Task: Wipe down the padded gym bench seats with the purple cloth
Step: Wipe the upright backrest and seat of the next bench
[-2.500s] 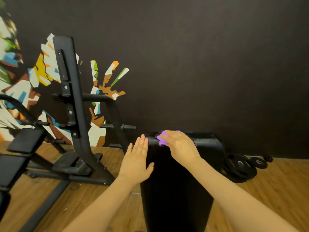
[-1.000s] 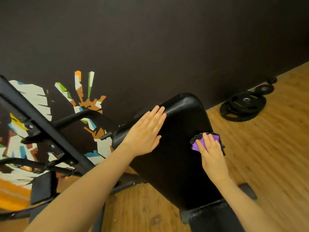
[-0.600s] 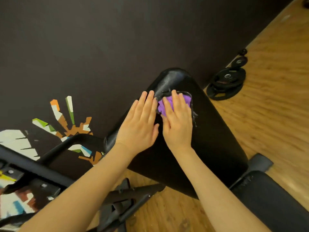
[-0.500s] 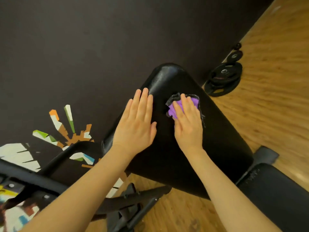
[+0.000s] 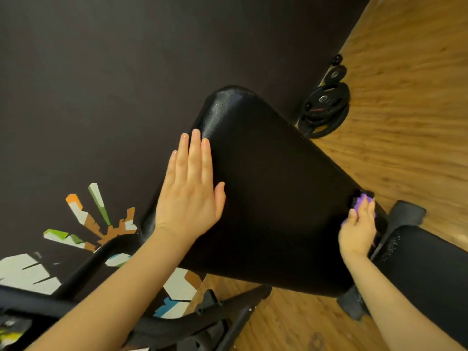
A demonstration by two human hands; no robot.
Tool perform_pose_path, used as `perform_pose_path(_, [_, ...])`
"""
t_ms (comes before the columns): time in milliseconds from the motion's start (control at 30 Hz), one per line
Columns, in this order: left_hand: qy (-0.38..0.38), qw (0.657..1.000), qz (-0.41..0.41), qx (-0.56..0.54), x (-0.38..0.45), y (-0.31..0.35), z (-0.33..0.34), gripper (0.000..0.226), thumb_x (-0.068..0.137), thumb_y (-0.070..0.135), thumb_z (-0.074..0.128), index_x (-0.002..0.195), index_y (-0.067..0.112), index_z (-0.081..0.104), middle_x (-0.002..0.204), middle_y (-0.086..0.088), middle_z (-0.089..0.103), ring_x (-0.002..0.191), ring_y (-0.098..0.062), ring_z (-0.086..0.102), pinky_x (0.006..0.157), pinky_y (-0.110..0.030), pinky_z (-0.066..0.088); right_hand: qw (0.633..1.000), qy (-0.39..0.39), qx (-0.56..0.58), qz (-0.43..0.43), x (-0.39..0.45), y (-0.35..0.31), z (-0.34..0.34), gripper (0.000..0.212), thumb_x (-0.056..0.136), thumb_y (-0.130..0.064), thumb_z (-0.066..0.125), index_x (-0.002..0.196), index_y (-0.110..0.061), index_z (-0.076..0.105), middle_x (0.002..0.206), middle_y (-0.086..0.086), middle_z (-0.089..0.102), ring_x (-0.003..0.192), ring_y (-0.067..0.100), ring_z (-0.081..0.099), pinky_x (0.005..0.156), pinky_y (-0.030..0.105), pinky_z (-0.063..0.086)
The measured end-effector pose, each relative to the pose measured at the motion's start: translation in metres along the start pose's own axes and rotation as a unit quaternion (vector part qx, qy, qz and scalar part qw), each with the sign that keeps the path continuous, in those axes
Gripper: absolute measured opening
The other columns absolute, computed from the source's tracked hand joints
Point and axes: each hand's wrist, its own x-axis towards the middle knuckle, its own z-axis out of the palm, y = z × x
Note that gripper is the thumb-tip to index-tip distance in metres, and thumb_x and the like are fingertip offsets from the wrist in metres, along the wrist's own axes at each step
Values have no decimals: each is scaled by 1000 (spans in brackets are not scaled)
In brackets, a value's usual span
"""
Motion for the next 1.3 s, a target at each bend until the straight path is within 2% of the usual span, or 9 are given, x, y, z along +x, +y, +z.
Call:
perform_pose_path(167, [0,1000,-2,0,0,0,1,71,95,38,32,146,-8,16,152,-28,22,142,-41,19,113,-47,16,989,8,41,-144,-48,-73,25,50,96,-4,43,144,-4,29,153,10,25,137,7,15,110,14,9])
perform_pose_path(300, [2,1000,-3,-4,0,0,0,70,95,38,33,146,-8,17,152,-28,22,142,-41,19,113,-47,17,946,-30,-27,-322,-65,-93,27,46,90,2,54,134,2,43,143,21,39,134,22,25,109,41,25])
perform_pose_path(367, [1,1000,-3,-7,1,1,0,71,95,38,33,146,-8,16,152,-28,21,142,-41,19,113,-47,17,926,-49,-94,-363,-48,-79,19,44,88,1,57,131,1,49,140,21,44,133,29,34,107,44,27])
perform_pose_path(467, [0,1000,-8,-12,0,1,1,71,95,37,34,146,-8,16,153,-28,21,142,-41,18,113,-47,16,939,-65,-132,-311,-18,-33,1,47,88,3,53,134,0,46,145,18,38,134,33,36,108,45,31])
perform_pose_path(567, [-2,1000,-7,-16,0,0,1,70,95,37,32,146,-7,14,152,-29,22,142,-41,18,113,-47,16,982,-75,-85,-153,0,8,-13,49,99,-8,39,146,-9,27,154,0,20,142,20,21,110,25,18])
perform_pose_path(633, [-7,1000,-4,-18,1,0,0,70,96,38,31,146,-7,14,152,-29,22,142,-41,18,113,-47,15,986,-84,-78,-122,3,19,-15,48,100,-10,37,147,-9,24,154,-2,18,142,15,16,110,23,15])
perform_pose_path(867, [-6,999,0,-35,4,-1,0,69,94,37,32,145,-6,14,150,-29,26,140,-39,17,114,-43,10,976,-160,-116,-91,10,18,-23,53,100,-13,37,150,-14,18,154,-12,5,143,14,10,114,31,19])
perform_pose_path(1000, [-7,998,-2,-55,4,-1,1,72,93,37,35,145,-5,7,150,-29,25,140,-40,17,114,-44,10,963,-214,-131,-94,16,10,-39,55,100,-14,36,150,-16,13,157,-6,8,142,16,17,107,22,19])
perform_pose_path(1300, [-17,998,-37,-54,3,4,-1,72,92,38,34,146,-6,16,151,-29,21,141,-40,16,115,-45,11,948,-234,-168,-138,21,18,-42,55,100,-14,36,149,-14,12,158,1,6,143,17,12,113,32,21])
